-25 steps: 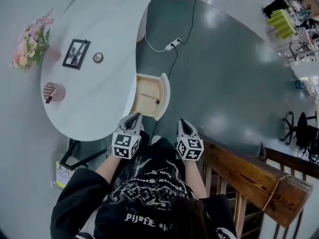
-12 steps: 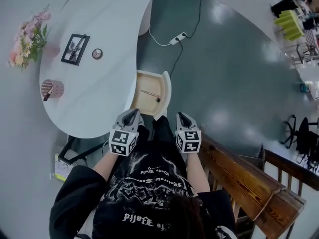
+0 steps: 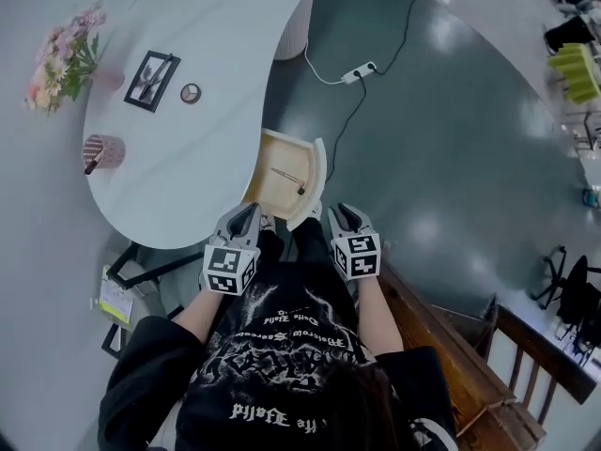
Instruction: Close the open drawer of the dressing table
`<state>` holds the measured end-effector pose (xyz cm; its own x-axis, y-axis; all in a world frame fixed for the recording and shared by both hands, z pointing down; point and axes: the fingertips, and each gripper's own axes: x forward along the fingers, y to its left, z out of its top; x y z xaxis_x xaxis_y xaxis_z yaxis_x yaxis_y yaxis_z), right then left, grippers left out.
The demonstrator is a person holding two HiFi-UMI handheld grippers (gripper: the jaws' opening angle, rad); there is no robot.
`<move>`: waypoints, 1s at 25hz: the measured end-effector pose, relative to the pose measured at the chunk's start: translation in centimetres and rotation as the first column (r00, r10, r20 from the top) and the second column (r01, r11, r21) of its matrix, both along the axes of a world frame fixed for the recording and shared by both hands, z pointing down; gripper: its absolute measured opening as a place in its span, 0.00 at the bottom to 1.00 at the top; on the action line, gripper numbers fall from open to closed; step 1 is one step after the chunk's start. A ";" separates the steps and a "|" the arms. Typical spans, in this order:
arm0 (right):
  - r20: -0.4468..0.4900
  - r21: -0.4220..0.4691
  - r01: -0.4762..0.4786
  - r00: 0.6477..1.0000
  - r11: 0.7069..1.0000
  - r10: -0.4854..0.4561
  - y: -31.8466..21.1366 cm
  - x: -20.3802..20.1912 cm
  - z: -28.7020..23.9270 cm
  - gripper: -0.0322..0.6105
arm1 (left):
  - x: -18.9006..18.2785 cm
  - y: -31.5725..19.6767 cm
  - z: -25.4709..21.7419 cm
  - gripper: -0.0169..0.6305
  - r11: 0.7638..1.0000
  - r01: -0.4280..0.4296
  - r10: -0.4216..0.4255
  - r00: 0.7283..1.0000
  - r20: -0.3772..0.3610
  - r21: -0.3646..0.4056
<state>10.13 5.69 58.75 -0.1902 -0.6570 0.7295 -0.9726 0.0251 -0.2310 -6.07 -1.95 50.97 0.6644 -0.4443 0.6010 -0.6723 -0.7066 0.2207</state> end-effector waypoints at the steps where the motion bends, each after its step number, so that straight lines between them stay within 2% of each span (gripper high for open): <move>1: 0.008 -0.003 0.019 1.000 1.000 -0.019 -0.3 0.0 0.3 0.22 | 0.0 -0.1 0.0 0.07 1.000 0.014 -0.014 1.000 0.006 0.000; 5: 0.017 -0.019 0.125 0.992 0.992 -0.125 -1.5 -0.2 1.5 0.28 | -0.3 -0.2 0.3 0.07 0.999 0.052 -0.052 0.998 0.047 0.000; 8: -0.008 -0.033 0.236 0.972 0.971 -0.236 -2.3 -0.3 2.4 0.30 | -0.3 -0.4 0.7 0.07 0.998 0.070 -0.069 0.995 0.072 -0.004; 12: -0.032 -0.054 0.365 0.930 0.929 -0.367 -3.2 -0.4 3.6 0.31 | -0.6 -0.7 0.9 0.07 0.995 0.100 -0.099 0.989 0.106 -0.002; 16: -0.061 -0.118 0.478 0.871 0.870 -0.487 -3.5 -0.4 5.7 0.32 | -0.9 -1.1 1.0 0.07 0.993 0.117 -0.116 0.984 0.137 0.004; 25: -0.063 -0.197 0.610 0.774 0.768 -0.630 -3.8 -0.9 9.8 0.31 | -1.2 -0.3 1.7 0.07 0.990 0.142 -0.139 0.970 0.200 0.003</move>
